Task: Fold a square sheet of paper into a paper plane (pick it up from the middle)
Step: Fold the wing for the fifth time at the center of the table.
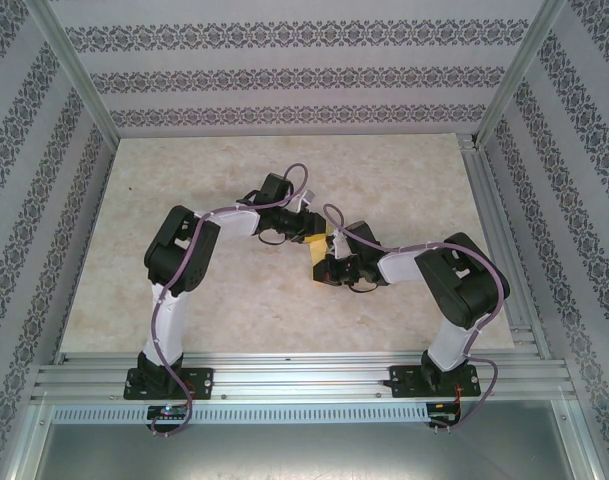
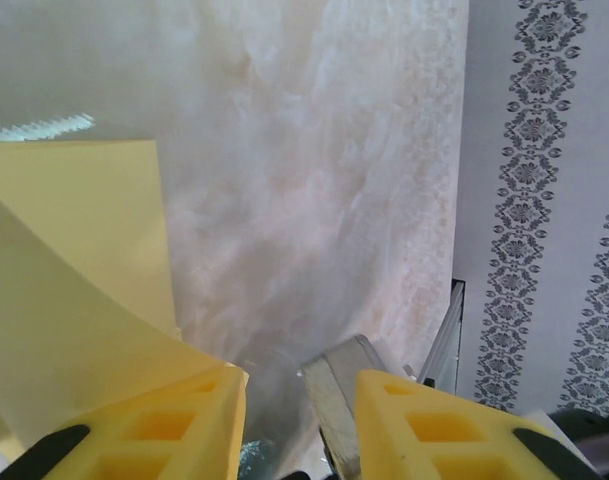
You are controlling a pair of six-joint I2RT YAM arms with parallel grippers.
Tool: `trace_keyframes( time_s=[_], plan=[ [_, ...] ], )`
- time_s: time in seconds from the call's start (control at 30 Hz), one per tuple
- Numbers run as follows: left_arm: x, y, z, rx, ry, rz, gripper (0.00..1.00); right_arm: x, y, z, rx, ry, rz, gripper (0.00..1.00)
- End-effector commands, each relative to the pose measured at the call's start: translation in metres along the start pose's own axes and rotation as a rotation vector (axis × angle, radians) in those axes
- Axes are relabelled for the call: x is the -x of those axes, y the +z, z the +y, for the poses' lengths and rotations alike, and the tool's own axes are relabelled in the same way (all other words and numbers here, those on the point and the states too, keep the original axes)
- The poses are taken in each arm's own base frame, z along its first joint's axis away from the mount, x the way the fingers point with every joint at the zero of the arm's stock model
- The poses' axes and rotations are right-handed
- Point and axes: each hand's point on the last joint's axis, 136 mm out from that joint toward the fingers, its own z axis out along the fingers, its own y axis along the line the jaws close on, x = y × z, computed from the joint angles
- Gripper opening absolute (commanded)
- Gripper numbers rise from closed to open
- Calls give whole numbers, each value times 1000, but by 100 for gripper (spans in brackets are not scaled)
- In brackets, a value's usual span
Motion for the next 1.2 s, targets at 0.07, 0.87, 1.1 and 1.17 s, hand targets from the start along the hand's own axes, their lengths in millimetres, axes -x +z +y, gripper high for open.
trace_keyframes(
  time_s=[0.07,0.87,1.1,1.17],
  plan=[
    [10,6,24,59,-8,-3,33,-55,5,-50,-163,121,164,1],
    [63,10,65,33,-2,16,33,-78,0,-62,-185,144,211,0],
    [83,0,64,39,-2,-5,35,-80,-1,-62,-183,150,217,0],
    [90,-3,67,57,-5,-21,35,-79,-2,-61,-181,148,214,0]
  ],
)
